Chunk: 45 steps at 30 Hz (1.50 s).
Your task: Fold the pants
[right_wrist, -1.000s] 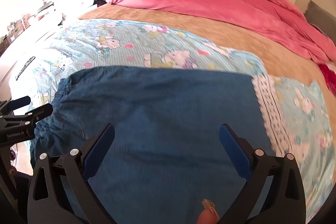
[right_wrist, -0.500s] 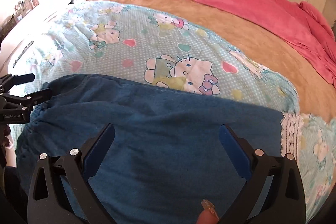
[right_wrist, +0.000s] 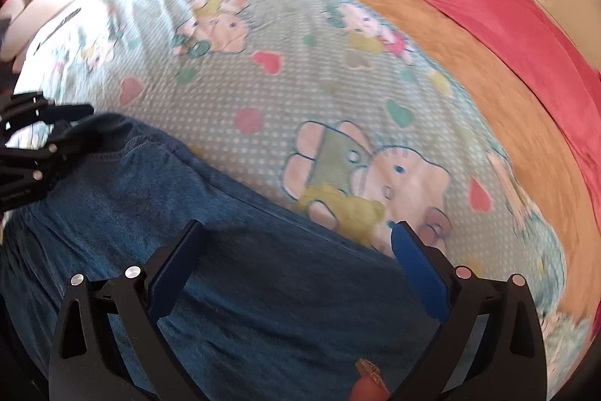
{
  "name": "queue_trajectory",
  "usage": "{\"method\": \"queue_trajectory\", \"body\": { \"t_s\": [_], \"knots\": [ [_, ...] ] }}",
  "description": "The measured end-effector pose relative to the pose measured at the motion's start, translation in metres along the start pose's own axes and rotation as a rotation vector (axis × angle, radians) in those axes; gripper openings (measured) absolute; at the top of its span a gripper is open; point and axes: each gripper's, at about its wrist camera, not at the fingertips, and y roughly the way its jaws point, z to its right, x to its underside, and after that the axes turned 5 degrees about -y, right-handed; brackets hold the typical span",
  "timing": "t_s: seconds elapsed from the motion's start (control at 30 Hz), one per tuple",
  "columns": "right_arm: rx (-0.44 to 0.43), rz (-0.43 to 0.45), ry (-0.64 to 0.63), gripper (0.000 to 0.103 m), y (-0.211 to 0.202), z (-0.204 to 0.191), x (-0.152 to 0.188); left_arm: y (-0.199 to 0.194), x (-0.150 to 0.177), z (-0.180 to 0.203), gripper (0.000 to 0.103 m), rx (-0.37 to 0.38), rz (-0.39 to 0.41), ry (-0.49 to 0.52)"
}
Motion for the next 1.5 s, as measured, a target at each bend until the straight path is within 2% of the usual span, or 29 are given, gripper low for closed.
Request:
{"method": "queue_trajectory", "body": {
  "t_s": [0.13,0.2,0.3,0.33,0.37,0.43,0.57,0.7,0.83,0.97,1.13,1.3,1.43,1.5],
  "knots": [
    [0.009,0.001,-0.109,0.096,0.010,-0.016,-0.005,-0.029,0.004,0.003,0.022,0.021,0.073,0.021],
    [-0.003,0.010,-0.111,0.087,0.011,-0.021,-0.004,-0.046,0.005,0.003,0.022,0.051,0.103,0.026],
    [-0.067,0.052,-0.070,0.053,0.003,-0.026,0.000,-0.063,0.011,0.009,0.022,0.076,0.122,0.044],
    [-0.098,0.075,-0.062,0.030,-0.004,-0.030,0.003,-0.065,0.012,0.011,0.022,0.073,0.127,0.053],
    [-0.111,0.091,-0.057,0.015,-0.011,-0.033,0.006,-0.068,0.015,0.014,0.022,0.062,0.132,0.067],
    [-0.083,0.115,-0.049,0.007,-0.028,-0.040,0.014,-0.073,0.020,0.015,0.022,0.051,0.142,0.075],
    [-0.085,0.200,0.010,0.006,-0.073,-0.043,0.038,-0.085,0.032,0.015,0.023,0.080,0.161,0.073],
    [-0.060,0.230,0.047,0.006,-0.109,-0.054,0.066,-0.105,0.047,0.026,0.024,0.094,0.193,0.113],
    [-0.063,0.285,0.048,0.006,-0.146,-0.078,0.101,-0.126,0.067,0.034,0.026,0.091,0.227,0.146],
    [-0.106,0.299,0.052,0.005,-0.168,-0.113,0.136,-0.146,0.099,0.032,0.026,0.103,0.239,0.151],
    [-0.157,0.268,0.006,0.005,-0.173,-0.162,0.168,-0.154,0.141,0.021,0.026,0.114,0.206,0.124],
    [-0.224,0.220,0.002,0.005,-0.163,-0.192,0.189,-0.154,0.175,0.013,0.026,0.109,0.156,0.113],
    [-0.244,0.172,0.002,0.006,-0.150,-0.204,0.195,-0.145,0.185,0.003,0.037,0.100,0.109,0.072],
    [-0.240,0.161,0.003,0.006,-0.144,-0.204,0.195,-0.146,0.189,0.000,0.039,0.110,0.105,0.062]
  ]
}}
